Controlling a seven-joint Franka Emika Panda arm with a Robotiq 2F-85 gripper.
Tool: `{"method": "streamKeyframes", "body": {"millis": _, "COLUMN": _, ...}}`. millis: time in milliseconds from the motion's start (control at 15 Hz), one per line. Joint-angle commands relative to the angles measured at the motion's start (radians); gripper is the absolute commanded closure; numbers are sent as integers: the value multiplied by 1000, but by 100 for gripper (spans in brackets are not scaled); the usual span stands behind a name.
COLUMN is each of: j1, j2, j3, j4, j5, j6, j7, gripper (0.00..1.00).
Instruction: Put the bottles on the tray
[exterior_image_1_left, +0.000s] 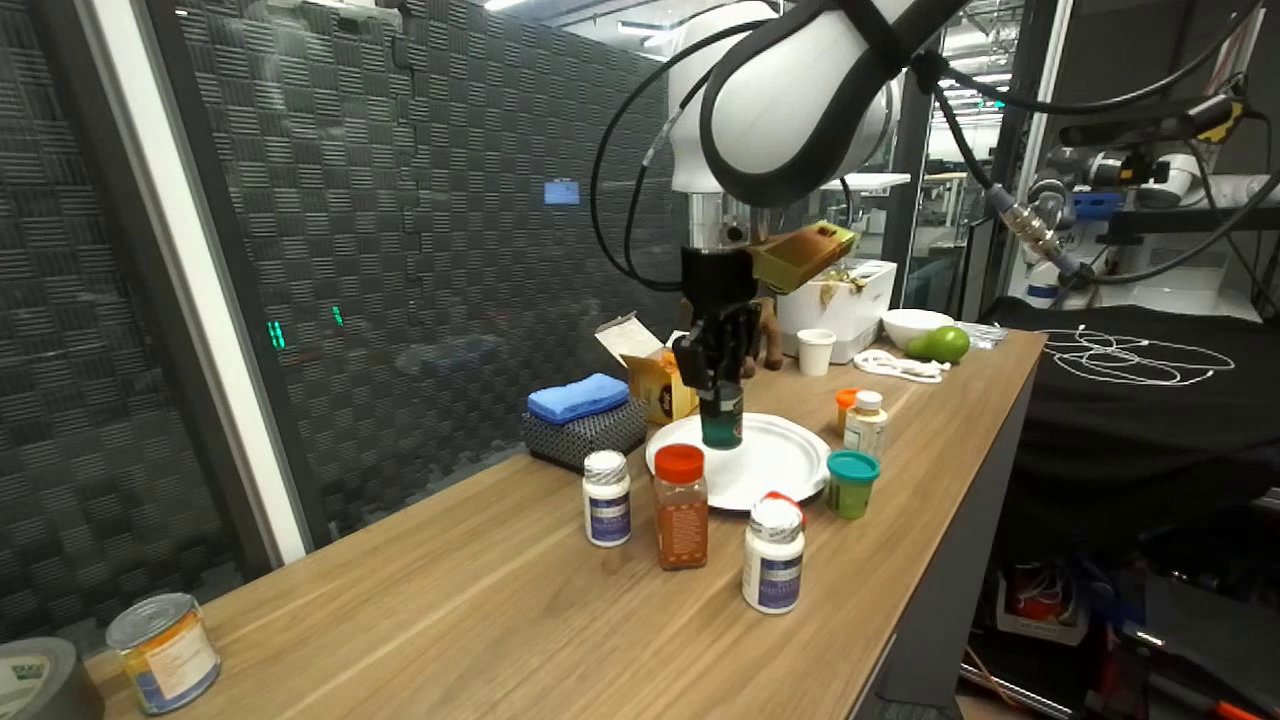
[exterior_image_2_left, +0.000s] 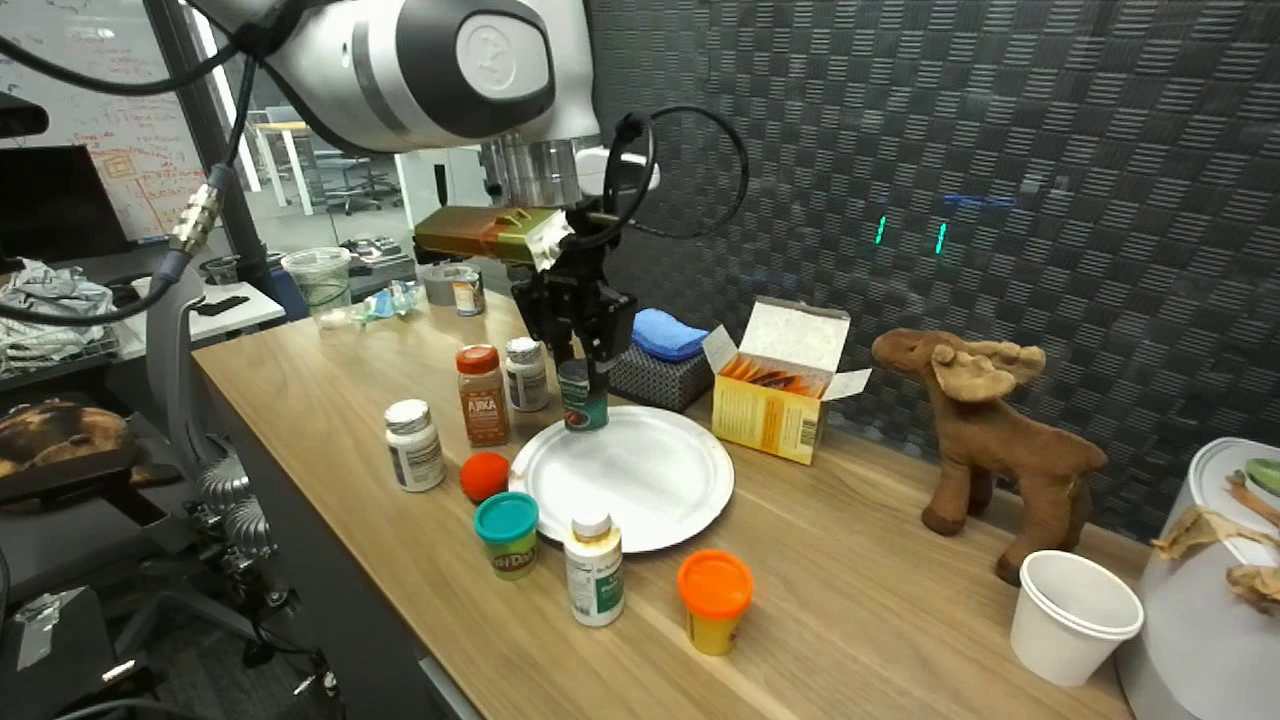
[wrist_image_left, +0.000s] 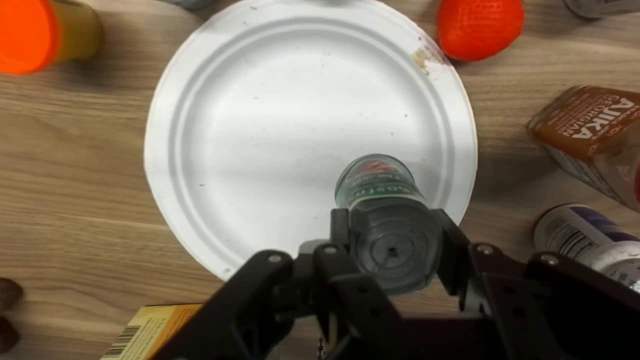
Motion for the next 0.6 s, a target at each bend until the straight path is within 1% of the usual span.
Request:
{"method": "streamKeyframes", "body": {"millis": 0, "j1": 23, "j2": 41, "j3": -4, "j4": 5, "j5": -44, "j6": 95, "j7": 54, "gripper": 82}}
{"method": "streamKeyframes", "body": {"millis": 200, "j1": 31, "j2": 82, "j3": -20, "j4": 22, "j5": -67, "j6": 160, "j7": 92, "gripper": 82}}
{"method": "streamKeyframes", "body": {"millis": 533, "j1": 31, "j2": 130, "j3": -49, "j4": 52, "j5": -87, "j6": 187, "j7": 113, "gripper": 82}}
